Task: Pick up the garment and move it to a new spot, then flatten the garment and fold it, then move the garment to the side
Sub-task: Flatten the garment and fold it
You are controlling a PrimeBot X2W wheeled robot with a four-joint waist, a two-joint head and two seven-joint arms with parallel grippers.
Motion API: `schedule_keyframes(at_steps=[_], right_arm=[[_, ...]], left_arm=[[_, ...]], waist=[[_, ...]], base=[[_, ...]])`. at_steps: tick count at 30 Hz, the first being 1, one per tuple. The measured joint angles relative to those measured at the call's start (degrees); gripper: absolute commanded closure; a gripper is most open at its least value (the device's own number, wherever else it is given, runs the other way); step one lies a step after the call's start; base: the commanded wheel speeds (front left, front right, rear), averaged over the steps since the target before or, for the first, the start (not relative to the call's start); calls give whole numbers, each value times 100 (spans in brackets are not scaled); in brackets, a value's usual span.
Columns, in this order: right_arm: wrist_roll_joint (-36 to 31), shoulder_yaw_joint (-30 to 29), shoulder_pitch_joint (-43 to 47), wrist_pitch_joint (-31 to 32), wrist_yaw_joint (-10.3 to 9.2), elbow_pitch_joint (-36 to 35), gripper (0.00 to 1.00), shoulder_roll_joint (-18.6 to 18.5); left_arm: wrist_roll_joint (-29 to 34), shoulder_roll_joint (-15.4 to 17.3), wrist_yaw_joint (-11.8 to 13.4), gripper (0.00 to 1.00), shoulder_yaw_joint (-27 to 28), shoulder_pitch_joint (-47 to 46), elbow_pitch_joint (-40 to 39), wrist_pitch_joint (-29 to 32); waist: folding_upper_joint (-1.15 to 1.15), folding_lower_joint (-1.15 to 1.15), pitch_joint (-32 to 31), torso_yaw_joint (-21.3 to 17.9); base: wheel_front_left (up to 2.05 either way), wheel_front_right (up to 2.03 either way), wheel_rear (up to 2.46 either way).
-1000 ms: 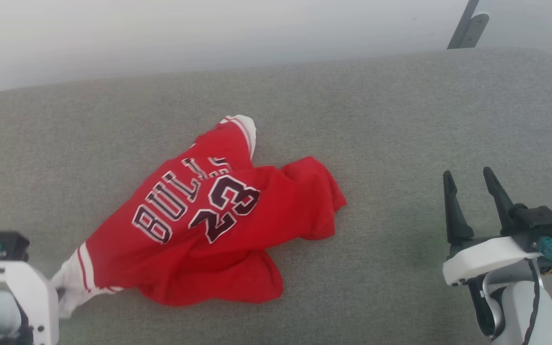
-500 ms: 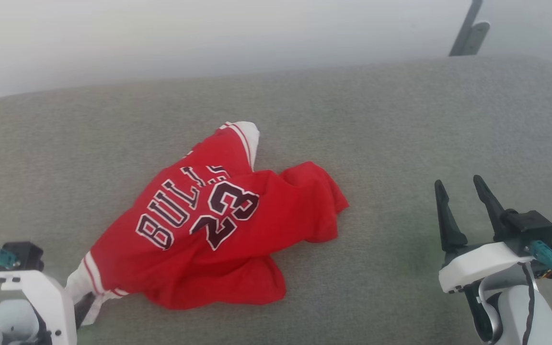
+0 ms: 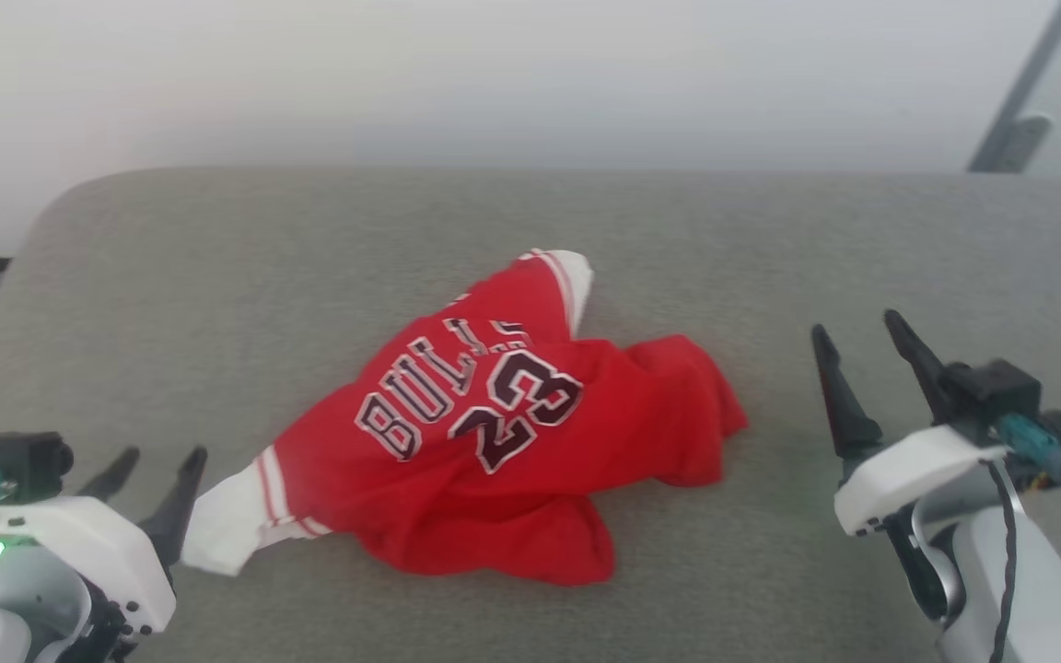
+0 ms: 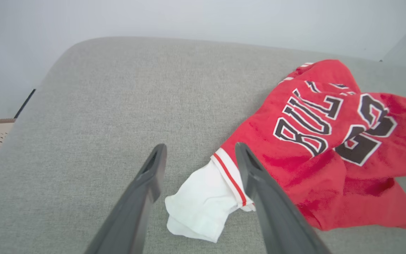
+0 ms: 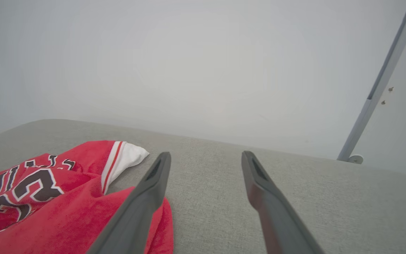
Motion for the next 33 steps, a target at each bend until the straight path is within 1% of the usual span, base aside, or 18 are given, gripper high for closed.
schedule_keyframes(at_steps=[2, 4, 7, 11, 14, 16, 20, 25, 28, 30, 33], right_arm=[[67, 133, -124, 105, 0, 38, 0, -71], [158, 278, -274, 219, 1, 103, 0, -160], [310, 500, -509, 420, 1, 261, 0, -304], [510, 798, -956, 730, 1, 524, 0, -486], [704, 1032, -1297, 990, 1, 771, 0, -616], [817, 1204, -1525, 1160, 1, 934, 0, -715], [1155, 1522, -1976, 1523, 2, 1314, 0, -898], [1463, 1968, -2480, 2156, 3, 1845, 0, -1087], [1626, 2251, -2777, 2566, 4, 2163, 0, -1218], [1846, 2325, -2933, 2782, 3, 2383, 0, -1245], [1995, 2484, -3162, 3091, 3, 2702, 0, -1327]], left_arm=[[82, -43, 20, 0, 94, 74, -90, -420], [215, -118, 100, 0, 204, 142, -130, -817], [336, -254, 133, 0, 296, 286, -178, -1396], [485, -481, 243, 0, 420, 398, -225, -2095], [634, -720, 232, 0, 549, 450, -314, -2396], [704, -881, 227, 0, 636, 486, -328, -2450], [944, -1303, 138, 0, 884, 562, -382, -2490], [1267, -1817, -185, 0, 1192, 589, -435, -2490], [1411, -2121, -433, 0, 1354, 544, -355, -2490], [1499, -2304, -610, 0, 1426, 466, -279, -2490], [1697, -2550, -801, 0, 1537, 350, -155, -2490]], waist=[[0, 0, -35, 133], [0, 0, -62, 272], [0, 0, -90, 489], [0, 0, -86, 776], [0, 0, -58, 997], [0, 0, -27, 1141], [0, 0, 59, 1418], [0, 0, 217, 1737], [0, 0, 343, 1919], [0, 0, 429, 2042], [0, 0, 558, 2219]], base=[[0, 0, 0], [0, 0, 0], [0, 0, 0], [0, 0, 0], [0, 0, 0], [0, 0, 0], [0, 0, 0], [0, 0, 0], [0, 0, 0], [0, 0, 0], [0, 0, 0]])
